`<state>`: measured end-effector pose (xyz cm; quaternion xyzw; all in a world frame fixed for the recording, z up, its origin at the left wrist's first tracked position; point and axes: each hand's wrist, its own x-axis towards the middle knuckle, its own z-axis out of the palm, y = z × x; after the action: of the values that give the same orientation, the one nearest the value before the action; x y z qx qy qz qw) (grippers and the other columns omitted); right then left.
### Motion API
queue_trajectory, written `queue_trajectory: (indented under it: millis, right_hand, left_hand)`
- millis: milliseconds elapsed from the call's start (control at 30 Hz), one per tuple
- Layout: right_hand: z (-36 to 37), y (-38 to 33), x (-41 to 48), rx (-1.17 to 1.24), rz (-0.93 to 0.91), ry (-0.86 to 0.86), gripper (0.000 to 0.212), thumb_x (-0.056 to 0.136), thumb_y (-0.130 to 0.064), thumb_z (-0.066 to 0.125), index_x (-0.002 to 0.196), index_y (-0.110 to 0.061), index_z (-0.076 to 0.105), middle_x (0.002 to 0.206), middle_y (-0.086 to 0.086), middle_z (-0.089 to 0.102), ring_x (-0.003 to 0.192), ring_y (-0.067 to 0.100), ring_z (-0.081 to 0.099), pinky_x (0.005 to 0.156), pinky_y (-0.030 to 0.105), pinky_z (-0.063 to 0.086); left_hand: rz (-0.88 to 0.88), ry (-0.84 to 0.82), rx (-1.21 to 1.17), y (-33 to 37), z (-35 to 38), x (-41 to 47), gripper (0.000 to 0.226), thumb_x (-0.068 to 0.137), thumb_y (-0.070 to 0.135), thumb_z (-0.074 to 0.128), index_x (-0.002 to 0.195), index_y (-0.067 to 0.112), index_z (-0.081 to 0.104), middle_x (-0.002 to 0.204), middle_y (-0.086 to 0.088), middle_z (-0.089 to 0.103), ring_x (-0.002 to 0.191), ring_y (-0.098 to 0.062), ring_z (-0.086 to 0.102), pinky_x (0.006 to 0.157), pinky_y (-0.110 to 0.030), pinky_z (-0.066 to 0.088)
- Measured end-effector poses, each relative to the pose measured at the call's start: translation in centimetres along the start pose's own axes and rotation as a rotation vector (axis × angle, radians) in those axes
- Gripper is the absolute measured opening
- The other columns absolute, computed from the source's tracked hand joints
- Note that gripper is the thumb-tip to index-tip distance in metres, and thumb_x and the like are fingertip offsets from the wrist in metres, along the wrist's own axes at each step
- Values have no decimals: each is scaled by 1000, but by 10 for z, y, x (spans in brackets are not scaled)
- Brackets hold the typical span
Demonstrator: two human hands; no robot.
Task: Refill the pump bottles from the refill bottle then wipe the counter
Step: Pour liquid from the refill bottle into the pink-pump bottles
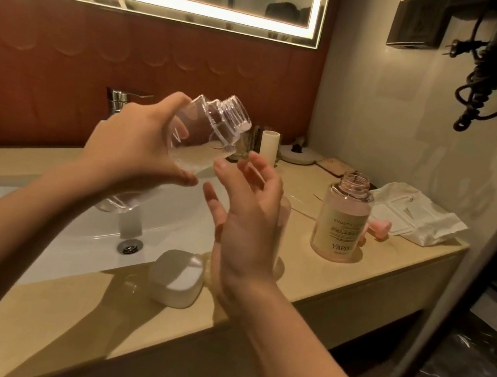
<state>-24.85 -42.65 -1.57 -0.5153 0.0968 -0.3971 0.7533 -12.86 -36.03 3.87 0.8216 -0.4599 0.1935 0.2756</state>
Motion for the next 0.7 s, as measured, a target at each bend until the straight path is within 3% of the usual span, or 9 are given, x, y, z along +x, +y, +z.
queue_trajectory:
  millis: [167, 433, 500, 600, 700]
  right_hand:
    - [14, 19, 1, 35, 146, -35, 54, 84, -27, 69, 128, -28, 39, 127, -2, 48, 111, 8, 52, 97, 29, 44]
    - [34, 21, 23, 162, 399, -55, 71, 79, -36, 74, 135, -31, 31, 128, 4, 54, 117, 19, 53, 104, 38, 42]
    - [35, 20, 27, 184, 422, -41, 66, 78, -35, 75, 131, -31, 36, 125, 5, 56, 114, 21, 55, 101, 35, 46]
    - [35, 22, 29, 262, 437, -30, 49, 80, -30, 74, 119, -25, 44, 119, 8, 59, 110, 21, 58, 96, 32, 48]
    - [36, 25, 29, 310, 432, -16, 50, 81, -28, 72, 124, -20, 47, 113, 9, 60, 98, 19, 57, 93, 32, 48]
  left_hand:
    - [24, -6, -53, -1, -6, -3, 79, 49, 53, 72, 119, 26, 48, 104, 4, 68, 86, -25, 62, 74, -41, 49]
    - [86, -12, 140, 0, -4, -3, 70, 67, 39, 77, 127, 26, 44, 106, 1, 67, 84, -23, 59, 63, -29, 37]
    - [90, -25, 206, 0, -3, -3, 68, 69, 38, 77, 128, 26, 43, 105, 1, 67, 82, -21, 56, 57, -26, 32]
    - [101, -26, 283, 1, -1, -2, 68, 71, 41, 75, 128, 27, 41, 102, -1, 67, 82, -24, 58, 60, -28, 36]
    - [111, -31, 333, 4, 0, -1, 69, 70, 41, 75, 128, 26, 41, 98, -4, 66, 76, -22, 51, 60, -29, 36]
